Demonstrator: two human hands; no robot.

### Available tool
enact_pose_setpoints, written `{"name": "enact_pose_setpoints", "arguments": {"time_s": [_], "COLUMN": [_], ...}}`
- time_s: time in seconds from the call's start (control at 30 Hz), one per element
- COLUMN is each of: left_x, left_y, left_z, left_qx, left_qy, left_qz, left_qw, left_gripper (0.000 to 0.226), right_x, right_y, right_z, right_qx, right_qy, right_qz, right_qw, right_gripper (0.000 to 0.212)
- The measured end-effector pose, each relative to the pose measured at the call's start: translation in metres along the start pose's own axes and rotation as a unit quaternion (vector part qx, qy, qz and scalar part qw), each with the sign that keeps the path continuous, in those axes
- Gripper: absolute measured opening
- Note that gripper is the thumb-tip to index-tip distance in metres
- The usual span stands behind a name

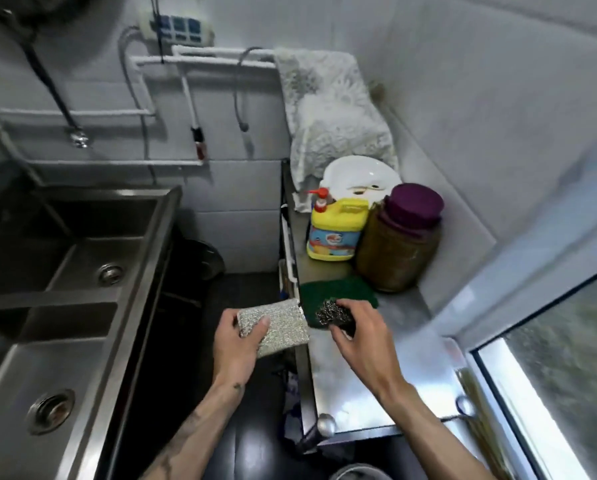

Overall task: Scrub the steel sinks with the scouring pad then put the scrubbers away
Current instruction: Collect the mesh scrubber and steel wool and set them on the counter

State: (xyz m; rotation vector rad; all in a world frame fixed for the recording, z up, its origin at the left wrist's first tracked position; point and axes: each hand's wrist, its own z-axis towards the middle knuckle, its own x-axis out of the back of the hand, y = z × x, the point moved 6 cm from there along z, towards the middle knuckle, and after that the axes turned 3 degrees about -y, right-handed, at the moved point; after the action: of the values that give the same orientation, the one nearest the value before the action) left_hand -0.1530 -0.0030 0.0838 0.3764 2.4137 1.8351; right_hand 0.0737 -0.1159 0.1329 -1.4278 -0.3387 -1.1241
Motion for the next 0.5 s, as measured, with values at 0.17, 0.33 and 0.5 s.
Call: {"name": "enact_pose_setpoints", "arguments": {"time_s": [0.17, 0.33, 0.5], "left_x": [-0.105, -0.144, -0.150], "left_y": [-0.052, -0.088, -0.107], "left_z": [-0.006, 0.001, 0.022], "left_qx": [0.056, 0.112, 0.133], "left_qy": [-0.048, -0.032, -0.014], "left_qz": [0.064, 0.124, 0.162], "left_qw": [0.995, 0.985, 0.978], "left_gripper": [0.020, 0.018, 0.022], "right_x": [0.025, 0.007, -0.018], "right_y": [0.114, 0.168, 0.184], "right_z": [-0.024, -0.030, -0.020], "right_qx": [-0.070, -0.090, -0.087], "right_qy": [-0.042, -0.096, -0.114], "right_qz": [-0.049, -0.066, -0.081], "right_qw": [0.995, 0.989, 0.986], "right_gripper": [0.042, 0.043, 0.043]}}
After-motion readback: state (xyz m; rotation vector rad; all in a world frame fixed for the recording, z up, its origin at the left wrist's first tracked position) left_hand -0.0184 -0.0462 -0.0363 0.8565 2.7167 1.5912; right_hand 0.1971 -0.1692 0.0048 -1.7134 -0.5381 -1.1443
